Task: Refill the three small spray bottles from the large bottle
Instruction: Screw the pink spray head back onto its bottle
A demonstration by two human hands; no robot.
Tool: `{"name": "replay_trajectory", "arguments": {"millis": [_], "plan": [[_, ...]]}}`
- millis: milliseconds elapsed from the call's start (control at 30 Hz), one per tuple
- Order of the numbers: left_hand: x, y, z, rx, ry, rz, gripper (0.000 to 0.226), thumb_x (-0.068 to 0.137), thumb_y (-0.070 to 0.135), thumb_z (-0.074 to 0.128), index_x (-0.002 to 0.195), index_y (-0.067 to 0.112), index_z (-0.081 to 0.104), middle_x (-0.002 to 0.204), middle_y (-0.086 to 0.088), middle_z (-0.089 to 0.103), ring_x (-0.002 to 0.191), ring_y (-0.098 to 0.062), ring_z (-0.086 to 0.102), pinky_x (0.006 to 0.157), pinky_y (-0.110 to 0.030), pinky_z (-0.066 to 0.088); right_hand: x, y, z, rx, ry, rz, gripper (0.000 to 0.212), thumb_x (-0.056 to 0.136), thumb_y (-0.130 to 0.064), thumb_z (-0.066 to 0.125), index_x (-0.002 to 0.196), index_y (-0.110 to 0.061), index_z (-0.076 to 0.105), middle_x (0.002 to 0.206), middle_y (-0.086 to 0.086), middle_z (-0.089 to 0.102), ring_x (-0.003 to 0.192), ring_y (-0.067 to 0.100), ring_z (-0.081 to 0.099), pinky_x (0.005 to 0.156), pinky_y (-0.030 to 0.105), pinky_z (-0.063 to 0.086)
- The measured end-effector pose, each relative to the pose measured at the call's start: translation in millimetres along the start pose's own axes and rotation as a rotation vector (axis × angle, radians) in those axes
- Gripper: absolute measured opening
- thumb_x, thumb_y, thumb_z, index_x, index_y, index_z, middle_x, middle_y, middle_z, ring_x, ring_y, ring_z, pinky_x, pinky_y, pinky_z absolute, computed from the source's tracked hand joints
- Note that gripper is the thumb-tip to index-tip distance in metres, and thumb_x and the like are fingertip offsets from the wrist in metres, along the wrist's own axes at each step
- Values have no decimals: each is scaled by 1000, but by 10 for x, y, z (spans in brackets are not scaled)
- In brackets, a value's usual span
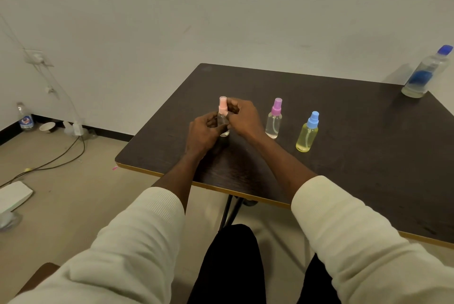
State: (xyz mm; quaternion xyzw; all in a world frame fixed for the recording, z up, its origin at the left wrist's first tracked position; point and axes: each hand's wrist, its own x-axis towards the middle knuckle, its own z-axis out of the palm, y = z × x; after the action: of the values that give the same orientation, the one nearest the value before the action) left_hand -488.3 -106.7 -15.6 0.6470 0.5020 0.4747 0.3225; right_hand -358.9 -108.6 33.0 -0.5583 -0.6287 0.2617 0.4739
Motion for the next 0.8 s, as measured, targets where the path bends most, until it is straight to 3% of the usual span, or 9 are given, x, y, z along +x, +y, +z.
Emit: {"name": "replay_trajectory", "arguments": {"millis": [67, 133, 267, 400, 533, 667, 800], "plan": [[-6, 3, 2, 1, -5, 7, 35, 85, 26, 77, 118, 16, 71, 103, 4, 76, 93, -3, 71, 86, -32, 59, 4, 7, -17, 5, 46, 28, 18, 80, -9, 75, 98, -11, 71, 88, -3, 71, 80, 6, 65, 68, 18, 50], [-1, 4, 7, 17, 5, 2, 34, 85, 28, 76, 117, 17, 71, 100, 5, 75, 92, -5, 71, 86, -35, 60, 17, -16, -18, -10, 72, 52, 24, 76, -18, 81, 93, -10, 65, 84, -3, 65, 72, 3, 57, 60, 14, 43], [-10, 6, 5, 25, -4, 3, 39, 85, 33, 76, 120, 19, 69, 105, 5, 75, 95, -7, 71, 87, -35, 59, 23, -31, 21, 34, -15, 48, 32, 85, -12, 70, 117, -9, 65, 108, 3, 68, 101, 15, 63, 85, 30, 52], [-10, 9, 2, 31, -5, 25, 38, 86, 31, 76, 121, 18, 69, 105, 4, 76, 94, -4, 71, 86, -33, 59, 3, -50, 38, 78, 51, 95, 19, 83, -10, 74, 102, -9, 72, 90, 0, 70, 87, 17, 68, 78, 41, 59], [10, 10, 6, 67, -13, 4, 37, 86, 30, 75, 120, 17, 70, 108, 3, 75, 95, -4, 69, 86, -29, 58, 38, -104, 32, 10, 43, 81, 26, 79, -12, 78, 103, -7, 70, 96, 7, 70, 89, 20, 67, 77, 39, 57], [3, 30, 7, 56, -21, 20, 38, 86, 30, 76, 121, 16, 69, 107, 3, 75, 92, 4, 68, 74, -9, 52, 17, -75, 3, 157, -1, 90, 32, 84, 0, 68, 116, -5, 68, 106, 9, 72, 100, 20, 68, 85, 38, 57], [-1, 14, 0, 58, -20, 16, 38, 86, 28, 76, 121, 16, 69, 106, 2, 76, 95, -3, 70, 83, -23, 57, 10, -55, 61, 167, 104, 123, 37, 77, -3, 77, 113, -6, 70, 102, 8, 74, 93, 15, 70, 82, 32, 58]]}}
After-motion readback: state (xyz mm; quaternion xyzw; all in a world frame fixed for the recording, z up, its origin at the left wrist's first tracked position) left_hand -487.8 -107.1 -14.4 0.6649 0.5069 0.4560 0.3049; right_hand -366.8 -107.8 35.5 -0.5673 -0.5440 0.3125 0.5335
